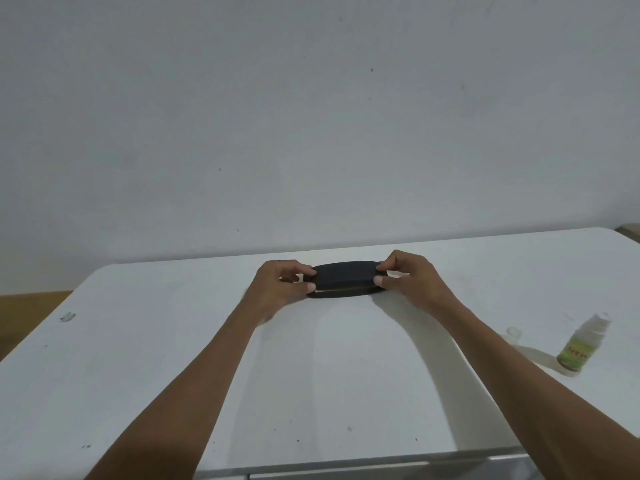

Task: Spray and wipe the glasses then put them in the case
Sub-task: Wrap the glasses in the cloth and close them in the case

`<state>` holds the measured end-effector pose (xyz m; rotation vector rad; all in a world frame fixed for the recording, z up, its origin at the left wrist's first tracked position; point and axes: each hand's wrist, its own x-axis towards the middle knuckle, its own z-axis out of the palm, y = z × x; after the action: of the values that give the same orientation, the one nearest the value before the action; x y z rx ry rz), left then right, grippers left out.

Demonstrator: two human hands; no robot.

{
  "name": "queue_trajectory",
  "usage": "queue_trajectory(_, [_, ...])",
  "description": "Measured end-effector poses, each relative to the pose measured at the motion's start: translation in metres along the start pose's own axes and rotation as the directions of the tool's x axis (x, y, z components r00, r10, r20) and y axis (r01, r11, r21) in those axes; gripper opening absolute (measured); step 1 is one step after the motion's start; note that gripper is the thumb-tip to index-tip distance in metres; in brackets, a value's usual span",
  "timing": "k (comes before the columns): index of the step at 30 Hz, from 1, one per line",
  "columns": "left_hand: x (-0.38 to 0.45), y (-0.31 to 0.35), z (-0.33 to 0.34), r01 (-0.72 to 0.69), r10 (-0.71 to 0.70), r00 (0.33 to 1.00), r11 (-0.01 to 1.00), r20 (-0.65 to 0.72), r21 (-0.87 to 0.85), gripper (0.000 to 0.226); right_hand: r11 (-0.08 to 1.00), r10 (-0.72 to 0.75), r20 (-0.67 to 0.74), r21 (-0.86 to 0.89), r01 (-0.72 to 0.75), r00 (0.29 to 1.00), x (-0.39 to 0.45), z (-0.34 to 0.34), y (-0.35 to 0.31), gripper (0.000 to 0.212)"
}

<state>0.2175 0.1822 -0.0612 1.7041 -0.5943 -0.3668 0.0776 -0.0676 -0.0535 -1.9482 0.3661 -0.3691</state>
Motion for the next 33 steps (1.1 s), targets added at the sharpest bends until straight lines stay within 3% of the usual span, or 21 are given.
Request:
queue_trajectory(6, [-0.002, -0.006, 0.004, -0.073, 0.078, 0.996, 0.992, -0.046, 0.104, 0.023, 0.995, -0.056, -0.034, -0.083, 0.053, 0.998, -0.005, 0.005, 0.001, 0.013])
queue_trajectory(12, [-0.005, -0.001, 0.008, -0.099, 0.114, 0.993, 0.942, -0.027, 0.320, 0.038, 0.995, -0.057, -0.027, -0.087, 0.055, 0.998, -0.003, 0.002, 0.000, 0.015])
queue_trajectory(17, [-0.007, 0.003, 0.012, -0.081, 0.089, 0.996, 0.964, -0.021, 0.253, 0.031, 1.000, -0.021, -0.037, -0.021, 0.020, 0.999, -0.004, 0.002, 0.001, 0.014])
queue_trajectory(22, [-0.012, 0.004, 0.016, -0.146, 0.176, 0.983, 0.912, -0.043, 0.383, 0.030, 0.997, 0.010, -0.026, -0.070, -0.012, 1.000, -0.002, 0.002, 0.002, 0.014])
queue_trajectory(27, [-0.014, 0.005, 0.016, -0.147, 0.191, 0.980, 0.890, -0.060, 0.432, 0.031, 0.991, 0.043, -0.050, -0.128, -0.049, 0.998, -0.003, 0.007, 0.010, 0.033])
queue_trajectory(33, [-0.015, 0.004, 0.017, -0.153, 0.201, 0.978, 0.873, -0.057, 0.462, 0.032, 0.991, -0.032, -0.128, -0.132, 0.015, 0.991, -0.008, 0.018, 0.013, 0.013])
